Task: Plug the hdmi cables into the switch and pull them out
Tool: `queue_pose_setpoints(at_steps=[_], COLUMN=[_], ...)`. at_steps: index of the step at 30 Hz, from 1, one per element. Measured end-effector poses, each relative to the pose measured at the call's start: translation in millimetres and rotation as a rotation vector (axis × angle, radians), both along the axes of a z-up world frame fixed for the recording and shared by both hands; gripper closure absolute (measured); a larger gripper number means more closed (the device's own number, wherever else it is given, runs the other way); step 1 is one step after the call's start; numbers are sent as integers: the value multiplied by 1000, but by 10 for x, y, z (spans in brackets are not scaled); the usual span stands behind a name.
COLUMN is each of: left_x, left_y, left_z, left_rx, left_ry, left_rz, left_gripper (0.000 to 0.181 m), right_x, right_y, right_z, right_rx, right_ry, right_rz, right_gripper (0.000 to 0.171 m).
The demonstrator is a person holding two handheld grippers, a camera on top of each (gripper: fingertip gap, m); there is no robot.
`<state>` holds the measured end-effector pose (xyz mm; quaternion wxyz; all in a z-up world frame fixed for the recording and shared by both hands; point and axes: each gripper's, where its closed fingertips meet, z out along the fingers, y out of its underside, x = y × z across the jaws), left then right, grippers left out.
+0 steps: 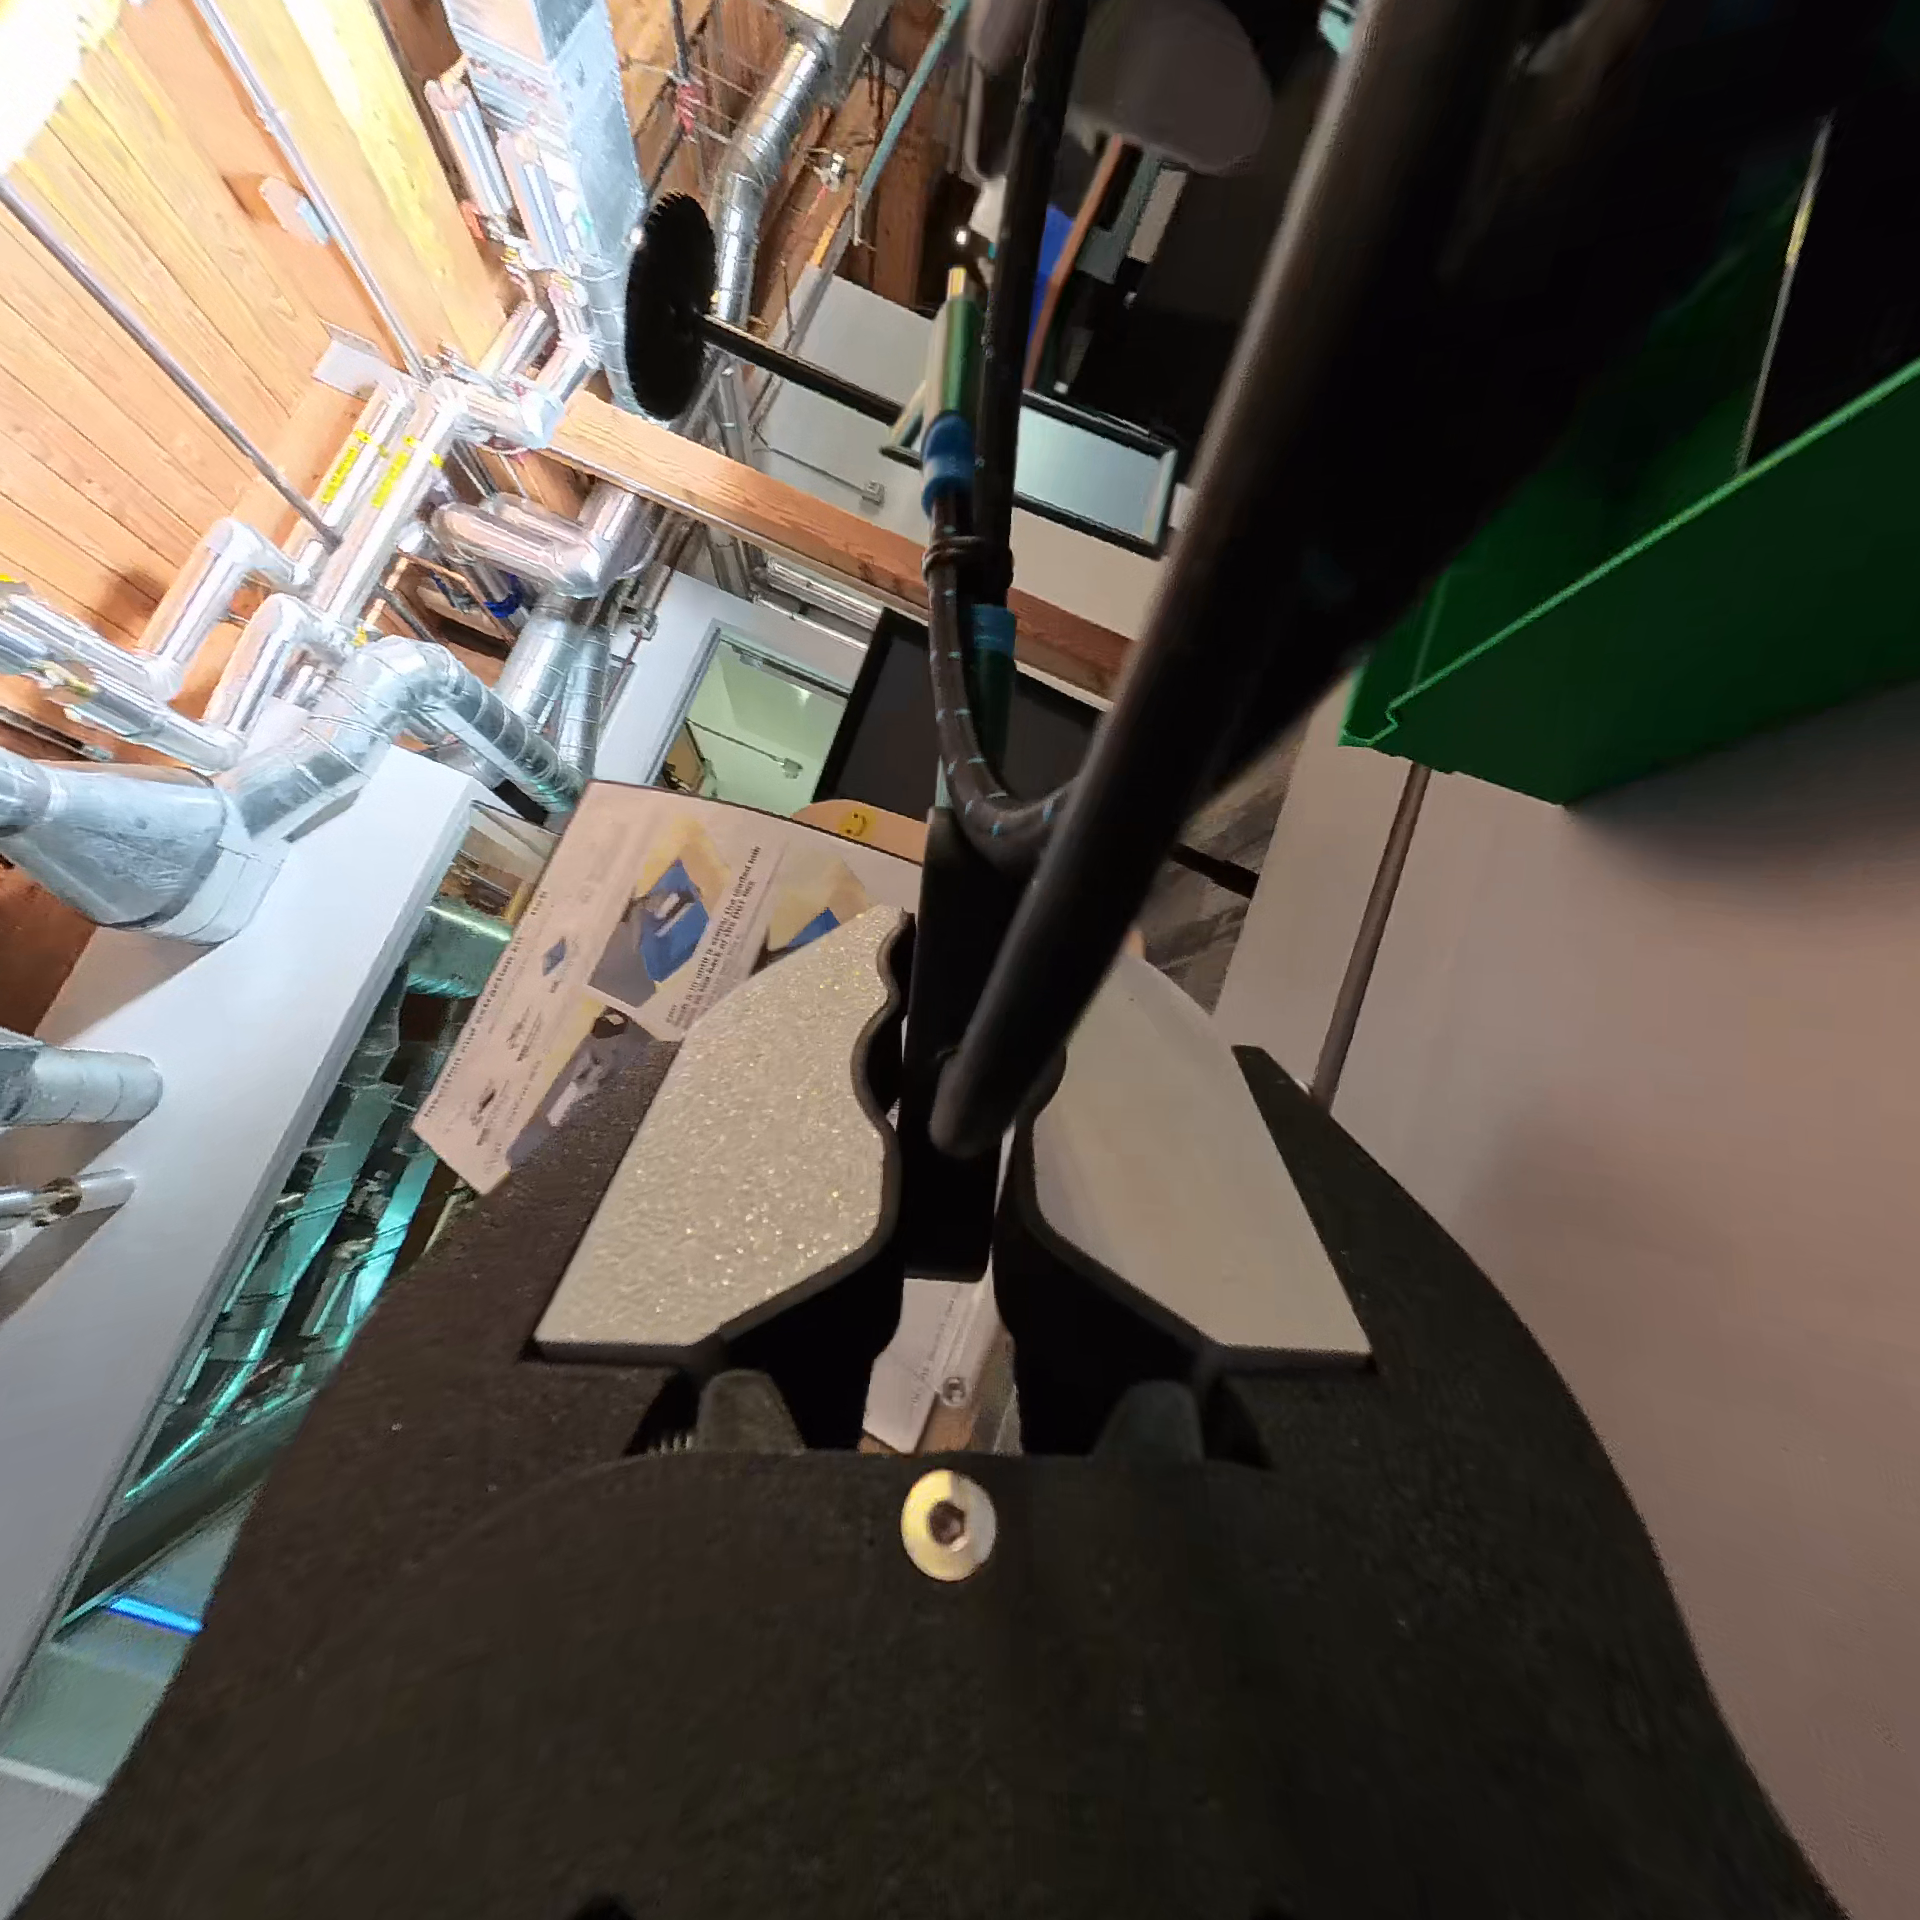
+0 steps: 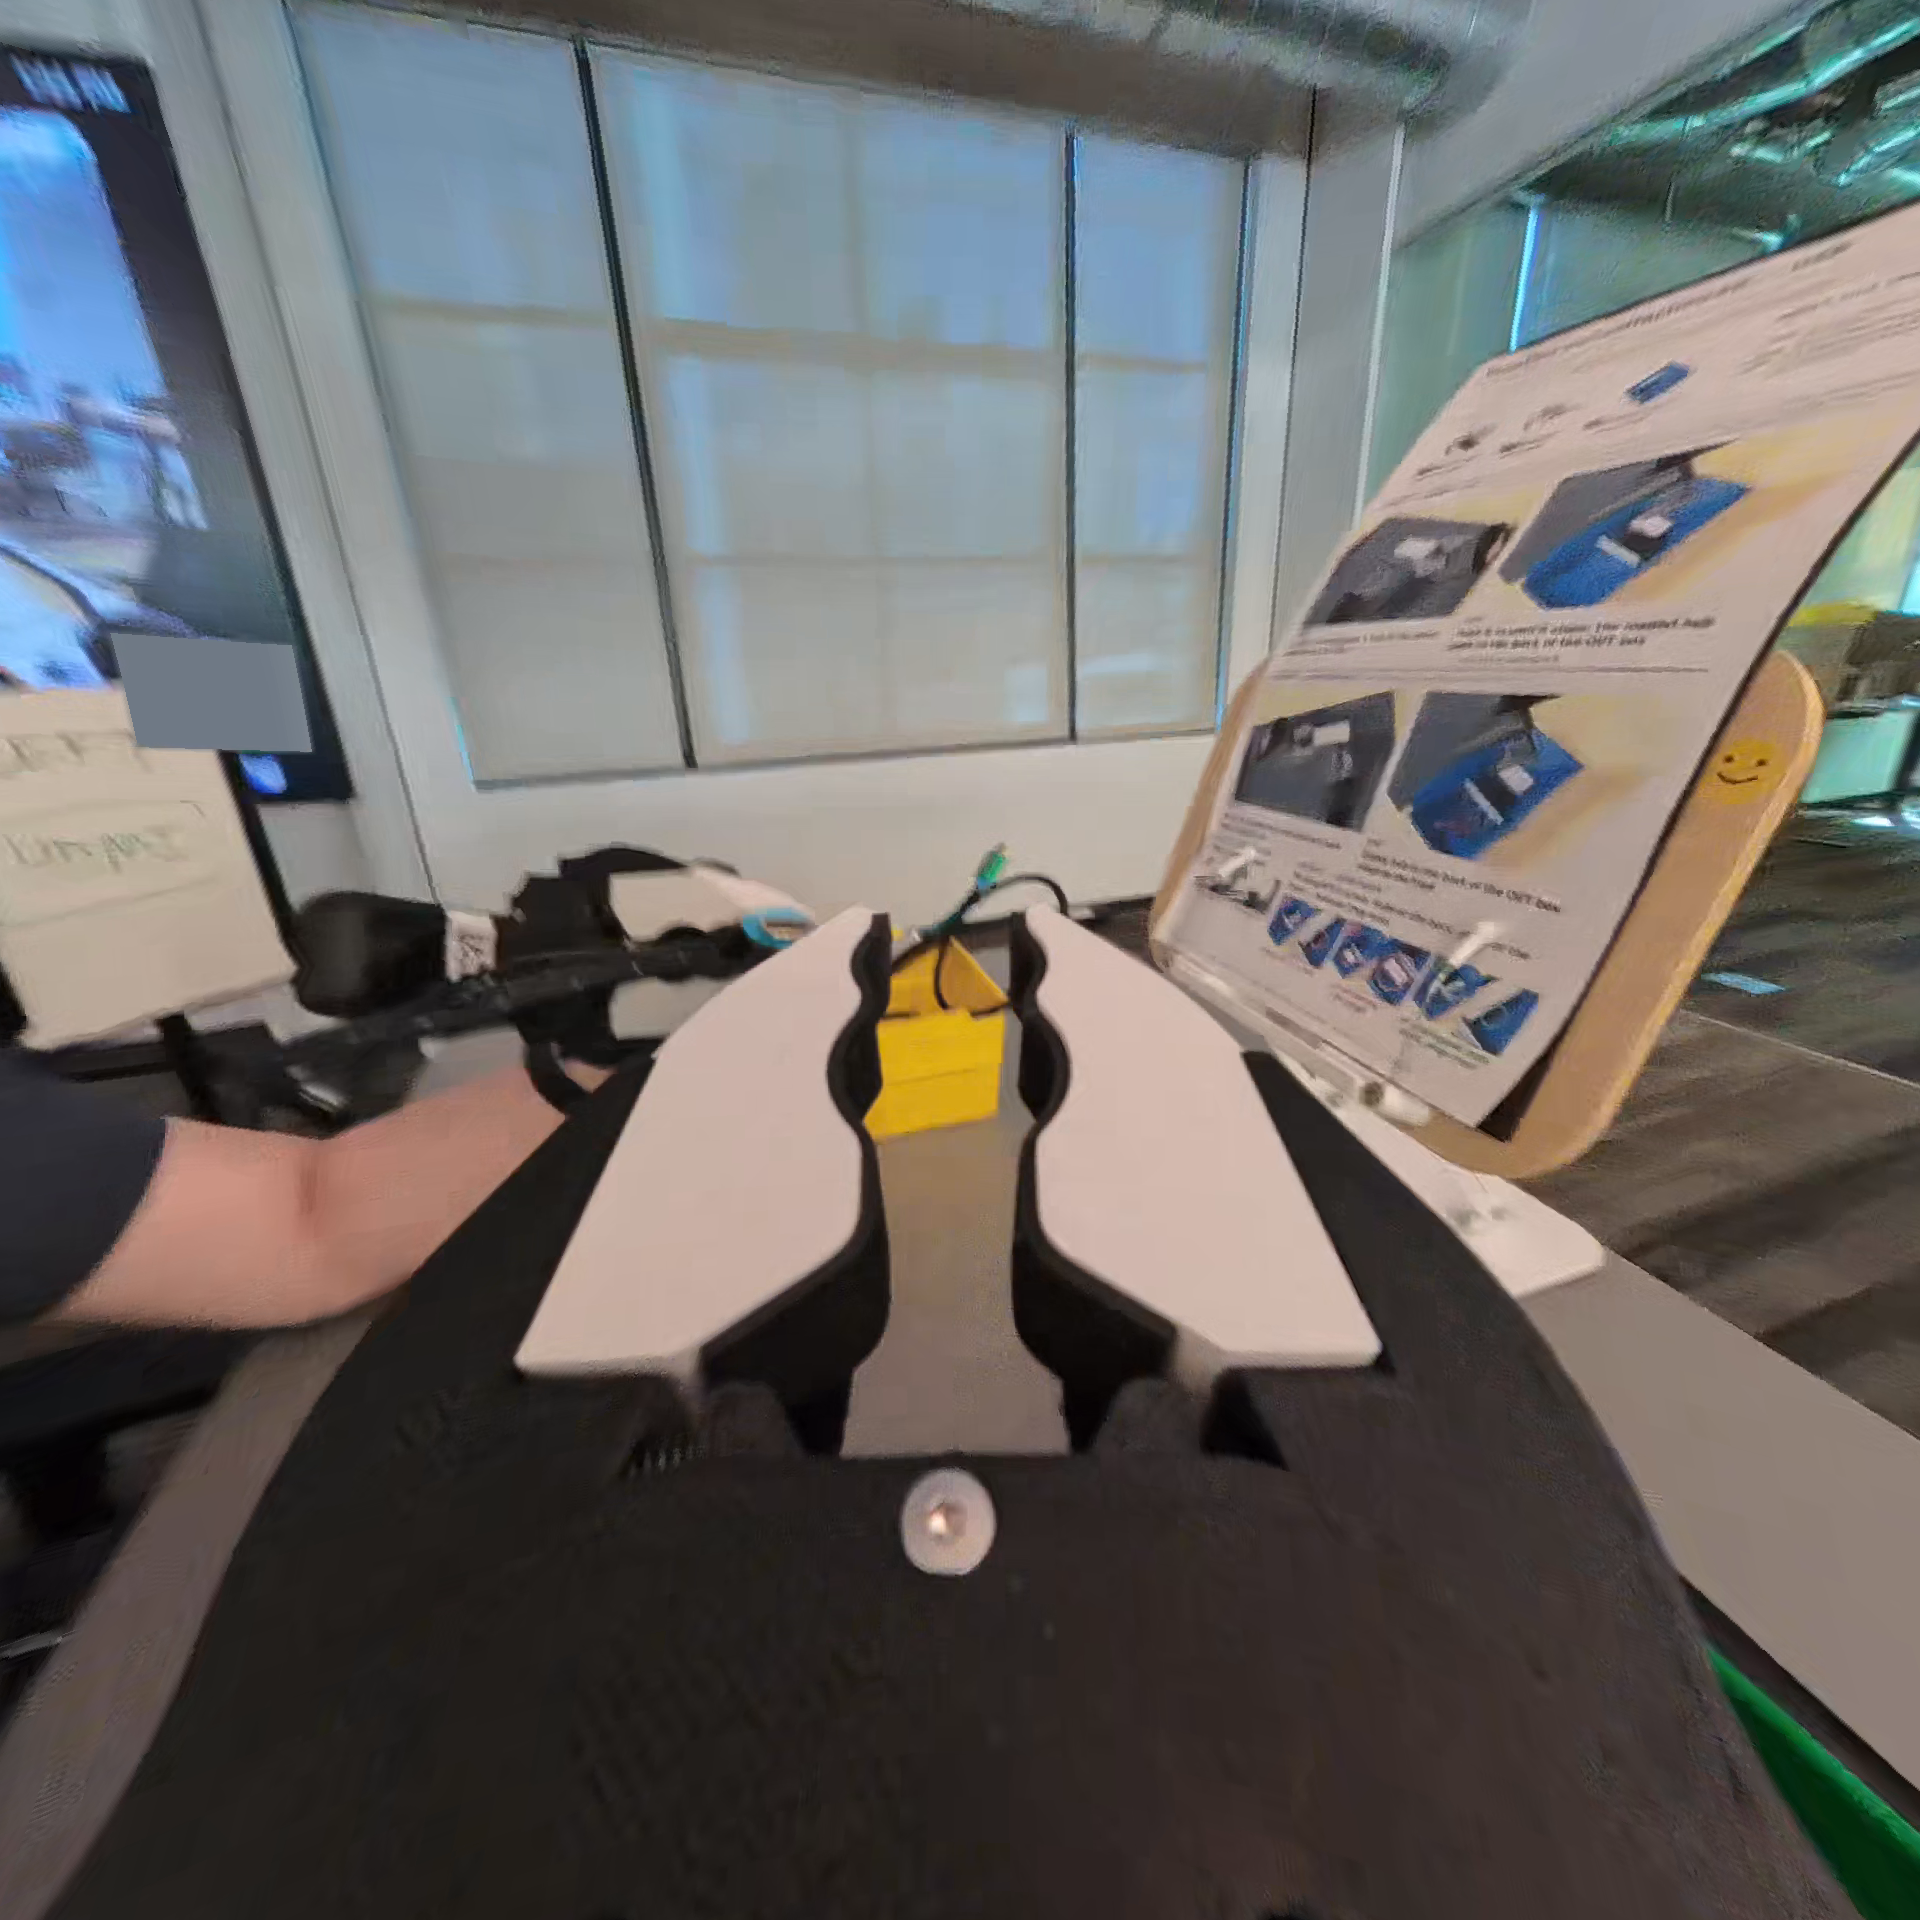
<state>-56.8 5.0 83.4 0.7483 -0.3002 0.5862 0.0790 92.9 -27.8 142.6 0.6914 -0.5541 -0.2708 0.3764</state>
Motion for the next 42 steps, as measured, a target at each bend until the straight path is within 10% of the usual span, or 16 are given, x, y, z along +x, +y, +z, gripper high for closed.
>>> queue_pose_setpoints(at_steps=[8,42], left_x=[11,115], left_y=[-68,-5], left_z=[90,-66], left_rx=[30,17], left_ry=[-22,28], left_rz=[13,46], left_gripper=[167,166], right_x=[-951,-1474], right_y=[80,142], right_z=[-534,-571], right_rx=[-21,-90], right_ry=[-404,-258], right_rz=[42,72], right_gripper=[137,148])
